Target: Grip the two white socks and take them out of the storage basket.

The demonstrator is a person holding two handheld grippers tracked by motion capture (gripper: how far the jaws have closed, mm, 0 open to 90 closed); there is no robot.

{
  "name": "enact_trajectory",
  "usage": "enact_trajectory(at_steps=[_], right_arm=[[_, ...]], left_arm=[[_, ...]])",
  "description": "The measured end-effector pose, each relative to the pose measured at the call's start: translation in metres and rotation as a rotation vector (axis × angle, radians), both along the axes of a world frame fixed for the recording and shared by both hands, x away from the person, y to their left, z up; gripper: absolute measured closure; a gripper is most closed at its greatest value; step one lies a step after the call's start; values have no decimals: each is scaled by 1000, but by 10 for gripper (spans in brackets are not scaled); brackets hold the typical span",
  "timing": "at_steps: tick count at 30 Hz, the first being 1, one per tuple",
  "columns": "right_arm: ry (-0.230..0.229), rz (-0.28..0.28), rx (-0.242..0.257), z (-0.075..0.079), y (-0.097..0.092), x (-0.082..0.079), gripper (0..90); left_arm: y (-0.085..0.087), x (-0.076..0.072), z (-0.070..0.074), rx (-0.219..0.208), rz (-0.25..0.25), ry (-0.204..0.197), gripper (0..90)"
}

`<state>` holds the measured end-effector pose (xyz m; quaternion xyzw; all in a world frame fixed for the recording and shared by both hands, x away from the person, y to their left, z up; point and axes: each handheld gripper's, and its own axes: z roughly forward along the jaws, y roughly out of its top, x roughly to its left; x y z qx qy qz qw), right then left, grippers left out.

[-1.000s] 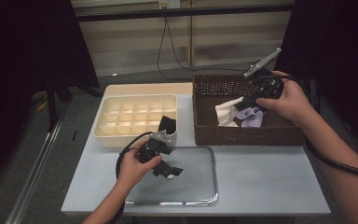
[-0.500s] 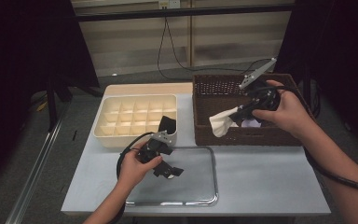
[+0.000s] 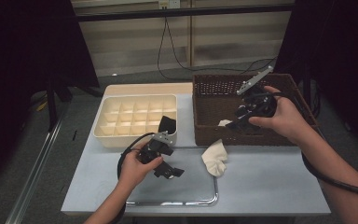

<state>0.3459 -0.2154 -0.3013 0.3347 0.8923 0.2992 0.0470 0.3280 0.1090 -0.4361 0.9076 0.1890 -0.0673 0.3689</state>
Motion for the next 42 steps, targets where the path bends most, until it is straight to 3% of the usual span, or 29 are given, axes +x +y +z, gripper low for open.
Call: enact_trajectory(at_steps=[3,15,24,31,34,42], right_arm=[[-7,-25,-16,-7,-3,13,275],[-7,-81,-38,-38,-13,65,230],[16,-90,-76,-61,-9,81,228],[9,-80,-90,-74,-7,92,228],[18,-85,-95,-80,-7,96,228],[32,-96,-114,-94,-7,102,230]], left_arm=[[1,1,-1,-4,-1,6,46],[0,3,-4,1,-5,4,46],[-1,2,-3,13,-11,6,46],[-1,1,-5,10,-7,10,46],[-1,1,-5,40,-6,2,46],[-1,2,-7,20,-2,13,46]])
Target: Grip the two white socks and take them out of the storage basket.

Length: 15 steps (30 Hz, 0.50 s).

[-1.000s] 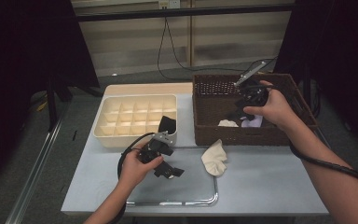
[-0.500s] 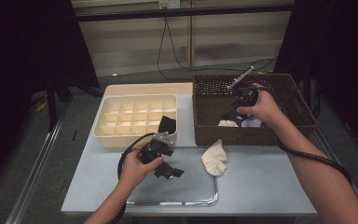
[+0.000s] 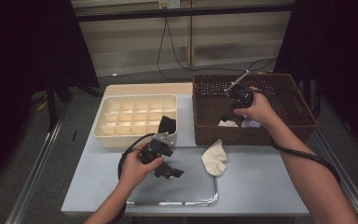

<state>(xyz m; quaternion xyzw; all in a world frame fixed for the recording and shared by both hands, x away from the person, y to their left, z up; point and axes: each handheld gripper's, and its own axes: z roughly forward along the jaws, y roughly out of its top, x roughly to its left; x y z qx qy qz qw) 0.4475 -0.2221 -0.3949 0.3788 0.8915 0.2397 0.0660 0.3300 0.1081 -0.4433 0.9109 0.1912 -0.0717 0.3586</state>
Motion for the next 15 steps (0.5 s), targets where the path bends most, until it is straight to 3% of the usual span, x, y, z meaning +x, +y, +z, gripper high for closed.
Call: enact_trajectory(at_steps=[4,5,6,15], right_arm=[[2,4,-12,-7,3,4,235],[5,7,-12,-9,4,4,235],[8,8,-10,-11,5,5,236],[27,17,-9,-23,11,8,243]], left_arm=[[1,0,1,4,-4,-3,46],[1,0,2,32,4,-20,46],[1,0,2,14,1,-12,46],[3,1,1,13,-3,-6,46]])
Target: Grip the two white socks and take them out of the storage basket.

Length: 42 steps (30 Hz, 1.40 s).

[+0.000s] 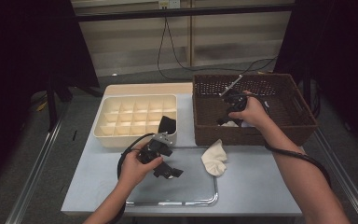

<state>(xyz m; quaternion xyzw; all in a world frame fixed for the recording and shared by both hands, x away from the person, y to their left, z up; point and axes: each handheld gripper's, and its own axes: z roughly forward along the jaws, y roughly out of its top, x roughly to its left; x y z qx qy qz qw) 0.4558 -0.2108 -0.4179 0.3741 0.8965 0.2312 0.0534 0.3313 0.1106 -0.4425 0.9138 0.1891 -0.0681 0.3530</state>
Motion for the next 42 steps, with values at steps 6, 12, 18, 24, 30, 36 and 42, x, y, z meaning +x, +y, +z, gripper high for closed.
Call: enact_trajectory(at_steps=[6,12,18,24,30,36,42], right_arm=[[14,5,-7,-7,1,2,261],[34,13,-7,-13,2,3,284],[45,22,-23,-18,3,3,313],[66,42,-30,-24,4,3,376],[90,49,-39,-28,5,3,458],[101,83,-53,-30,6,4,592],[131,94,-44,-29,7,4,752]], left_arm=[[1,1,0,2,4,-1,46],[1,1,0,-1,5,-1,46],[2,2,1,15,-8,-2,46],[2,2,0,3,3,0,46],[2,2,0,-2,9,1,46],[2,2,0,-6,15,2,47],[2,2,0,-3,13,0,47]])
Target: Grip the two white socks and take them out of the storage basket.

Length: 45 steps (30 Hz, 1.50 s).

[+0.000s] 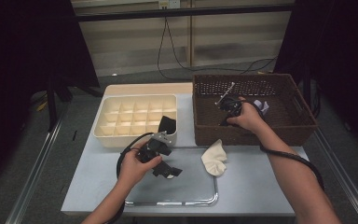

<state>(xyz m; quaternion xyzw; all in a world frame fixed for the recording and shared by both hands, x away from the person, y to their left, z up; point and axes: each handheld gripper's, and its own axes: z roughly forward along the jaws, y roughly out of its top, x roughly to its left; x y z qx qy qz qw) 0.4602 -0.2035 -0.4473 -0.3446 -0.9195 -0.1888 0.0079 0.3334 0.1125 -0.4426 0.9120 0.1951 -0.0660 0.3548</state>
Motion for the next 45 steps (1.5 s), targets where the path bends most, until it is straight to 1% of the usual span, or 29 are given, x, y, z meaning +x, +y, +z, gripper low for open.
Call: enact_trajectory(at_steps=[1,2,3,5,7,9,10,12,13,15,17,18,19,21,23,24,25,29,34,35,37,38,39,40,41,43,44,45], right_arm=[[0,1,-3,1,0,0,764],[-2,-6,3,1,1,0,774],[-2,0,-1,2,0,0,782],[-2,-13,6,5,0,-1,812],[-17,-27,15,8,-1,-1,816],[-16,-41,32,13,-3,-1,819],[-32,-42,39,15,-4,0,821],[-33,-43,48,21,-5,0,821],[-33,-59,53,24,-5,-1,822],[-36,-50,58,31,-8,1,821],[-41,-71,74,39,-9,1,822],[-51,-59,68,43,-10,2,821],[-56,-66,71,47,-11,2,822],[-63,-70,76,56,-12,1,821],[-66,-80,94,63,-13,0,822],[-69,-85,100,66,-13,-1,822],[-75,-84,95,69,-14,-2,822],[-83,-95,124,82,-18,-6,822],[-101,-106,126,99,-23,-12,822],[-105,-96,121,103,-24,-13,822],[-114,-100,126,110,-25,-16,822],[-120,-96,129,113,-26,-17,822],[-125,-95,131,116,-26,-19,822],[-127,-98,132,120,-26,-20,822],[-129,-101,135,123,-26,-22,822],[-133,-96,141,129,-26,-24,822],[-139,-98,138,132,-26,-26,822],[-143,-98,138,134,-26,-27,822]], left_arm=[[0,0,0,-2,-4,-1,47],[0,0,0,-4,4,-1,47],[1,0,1,12,-1,-9,47],[1,0,1,14,-5,-11,47],[1,0,1,3,-6,-4,47],[1,0,1,2,-5,-4,47],[1,0,1,5,-6,-5,47],[1,0,1,1,-4,-4,47],[1,0,1,0,-5,-3,47],[1,0,1,1,-5,-2,47],[1,0,1,-1,1,-2,47],[1,1,0,-5,1,0,47],[2,1,0,-5,-8,2,47],[2,1,1,-3,-5,0,47],[2,1,2,1,-10,-1,47],[1,0,1,-5,1,0,47],[1,1,1,-4,-4,-4,47],[1,0,1,-9,0,-3,47],[1,1,0,-10,-2,-1,47],[1,1,0,-10,-1,-2,47],[0,1,0,-4,-3,-8,47],[0,0,0,-11,2,-4,47],[0,0,1,3,3,-8,47],[0,0,1,6,0,-11,47],[0,0,1,6,0,-11,47],[0,0,1,-9,-1,-4,47],[0,0,2,3,-1,-8,47],[0,0,1,-9,-3,-7,47]])
